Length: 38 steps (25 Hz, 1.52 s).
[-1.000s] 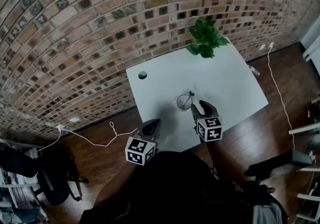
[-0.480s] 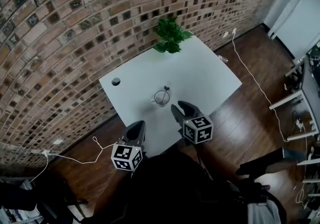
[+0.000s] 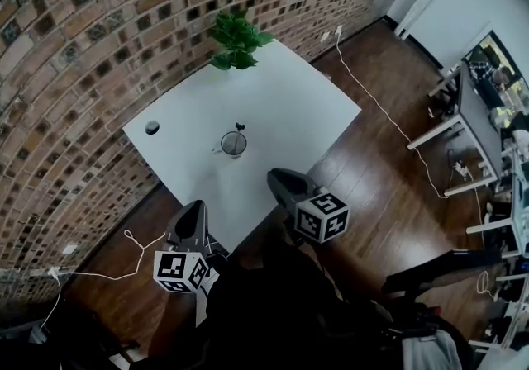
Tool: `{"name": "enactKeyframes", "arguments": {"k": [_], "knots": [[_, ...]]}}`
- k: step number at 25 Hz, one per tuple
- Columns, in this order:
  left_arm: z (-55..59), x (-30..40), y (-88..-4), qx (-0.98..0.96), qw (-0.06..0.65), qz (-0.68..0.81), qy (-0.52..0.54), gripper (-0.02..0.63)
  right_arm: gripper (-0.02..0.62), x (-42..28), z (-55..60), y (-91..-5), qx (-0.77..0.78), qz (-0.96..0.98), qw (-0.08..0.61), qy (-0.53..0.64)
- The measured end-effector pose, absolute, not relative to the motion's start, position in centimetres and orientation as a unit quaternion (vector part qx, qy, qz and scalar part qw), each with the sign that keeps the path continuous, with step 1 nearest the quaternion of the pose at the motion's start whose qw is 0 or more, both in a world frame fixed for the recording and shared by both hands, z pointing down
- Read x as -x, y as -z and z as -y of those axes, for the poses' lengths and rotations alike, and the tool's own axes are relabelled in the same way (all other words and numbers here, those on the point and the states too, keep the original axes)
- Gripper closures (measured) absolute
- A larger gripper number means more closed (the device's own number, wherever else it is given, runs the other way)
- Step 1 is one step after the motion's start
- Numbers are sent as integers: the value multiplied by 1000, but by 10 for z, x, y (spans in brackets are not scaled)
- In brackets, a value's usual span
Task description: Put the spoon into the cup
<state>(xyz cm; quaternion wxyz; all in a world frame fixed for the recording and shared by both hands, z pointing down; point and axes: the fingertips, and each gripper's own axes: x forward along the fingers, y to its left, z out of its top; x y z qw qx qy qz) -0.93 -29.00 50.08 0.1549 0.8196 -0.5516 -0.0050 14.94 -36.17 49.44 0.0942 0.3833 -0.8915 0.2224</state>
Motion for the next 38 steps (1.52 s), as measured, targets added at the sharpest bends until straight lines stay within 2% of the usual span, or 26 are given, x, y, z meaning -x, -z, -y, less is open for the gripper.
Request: {"name": "enactKeyframes", "arguments": {"k": [4,13,20,27,34,38], "knots": [[280,1,-479,-810,131,571,15,614,587,-159,358,-483,-365,900,59,-233],[256,-66,-442,-778,107,619,17,614,589,-224,350,-468,-303,922,50,-237],[236,-93,-434,-759,98,644,-2,614,589,-248,335,-464,-260,935,48,-238],[211,-93,-440,-776,123,617,-27,614,589,-242,315,-439,-265,940,27,-214],[200,-51,-433,-782,108,613,-23,614,589,-200,294,-428,-259,945,27,-199],[197,-53,-432,-794,105,598,-36,614,589,-194,291,-431,-267,942,34,-201]]}}
